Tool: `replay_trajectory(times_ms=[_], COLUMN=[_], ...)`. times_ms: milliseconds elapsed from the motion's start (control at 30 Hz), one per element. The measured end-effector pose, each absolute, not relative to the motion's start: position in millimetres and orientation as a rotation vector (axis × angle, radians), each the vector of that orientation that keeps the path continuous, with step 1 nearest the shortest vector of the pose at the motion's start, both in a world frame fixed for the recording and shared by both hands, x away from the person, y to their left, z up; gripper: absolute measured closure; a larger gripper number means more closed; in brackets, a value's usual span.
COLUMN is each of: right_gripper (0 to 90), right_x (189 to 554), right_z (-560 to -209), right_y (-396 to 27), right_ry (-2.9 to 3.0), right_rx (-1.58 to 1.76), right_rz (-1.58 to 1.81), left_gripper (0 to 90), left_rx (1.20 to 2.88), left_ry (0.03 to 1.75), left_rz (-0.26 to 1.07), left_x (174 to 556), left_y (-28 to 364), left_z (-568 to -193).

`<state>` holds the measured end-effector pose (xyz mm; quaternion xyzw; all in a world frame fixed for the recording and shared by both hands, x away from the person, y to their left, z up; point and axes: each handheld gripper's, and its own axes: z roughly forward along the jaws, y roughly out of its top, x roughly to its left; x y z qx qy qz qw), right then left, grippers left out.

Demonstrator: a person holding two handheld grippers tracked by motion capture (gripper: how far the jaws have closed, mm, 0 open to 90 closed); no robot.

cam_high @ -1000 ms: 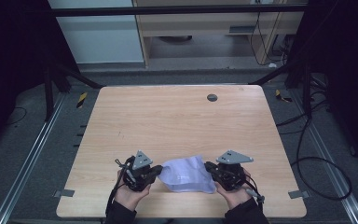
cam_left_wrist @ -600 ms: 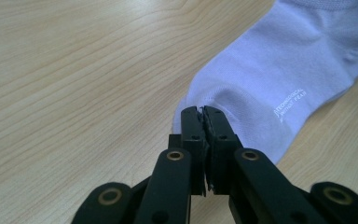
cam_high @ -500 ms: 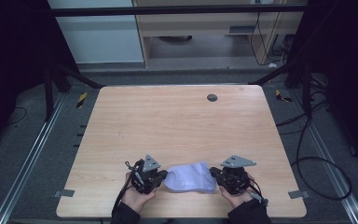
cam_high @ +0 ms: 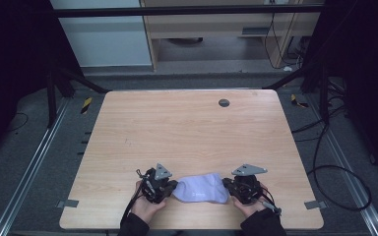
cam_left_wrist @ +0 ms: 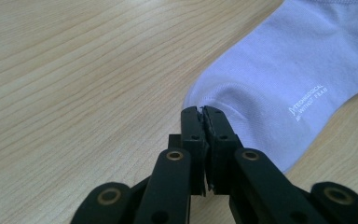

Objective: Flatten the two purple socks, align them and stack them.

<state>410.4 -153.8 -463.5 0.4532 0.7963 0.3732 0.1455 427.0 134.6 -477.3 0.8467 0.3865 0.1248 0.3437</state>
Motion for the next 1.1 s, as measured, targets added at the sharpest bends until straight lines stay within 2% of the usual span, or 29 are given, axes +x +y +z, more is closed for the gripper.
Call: replay_trajectory(times_ms=[267, 433, 567, 667, 800, 1100], right_gripper=[85.9, 72.6, 70.3, 76.0, 85.7, 90.0], right_x=[414.6, 414.4, 412.6, 410.4, 410.5, 418.4], right_z=[-472.0, -473.0, -468.0, -465.0, -470.5, -491.7], right_y=[-154.3, -157.1, -161.6, -161.7, -150.4, -148.6], right_ry=[2.32, 2.281, 2.225, 2.214, 2.293, 2.389], right_rx=[1.317, 1.305, 1.279, 1.241, 1.185, 1.229], right_rz=[1.021, 1.012, 1.089, 1.174, 1.241, 1.16], left_gripper=[85.4, 72.7, 66.4, 67.5, 80.4, 85.8], left_rx=[2.218, 2.19, 2.13, 2.105, 2.123, 2.215], left_ry=[1.005, 1.001, 1.007, 0.981, 0.921, 0.896], left_rz=[0.32, 0.344, 0.381, 0.388, 0.365, 0.329], left_x=[428.5, 428.2, 426.0, 424.9, 424.8, 425.6], left_y=[132.5, 136.7, 138.6, 132.9, 113.7, 101.7], left_z=[-483.7, -479.8, -469.8, -463.3, -467.8, -487.5])
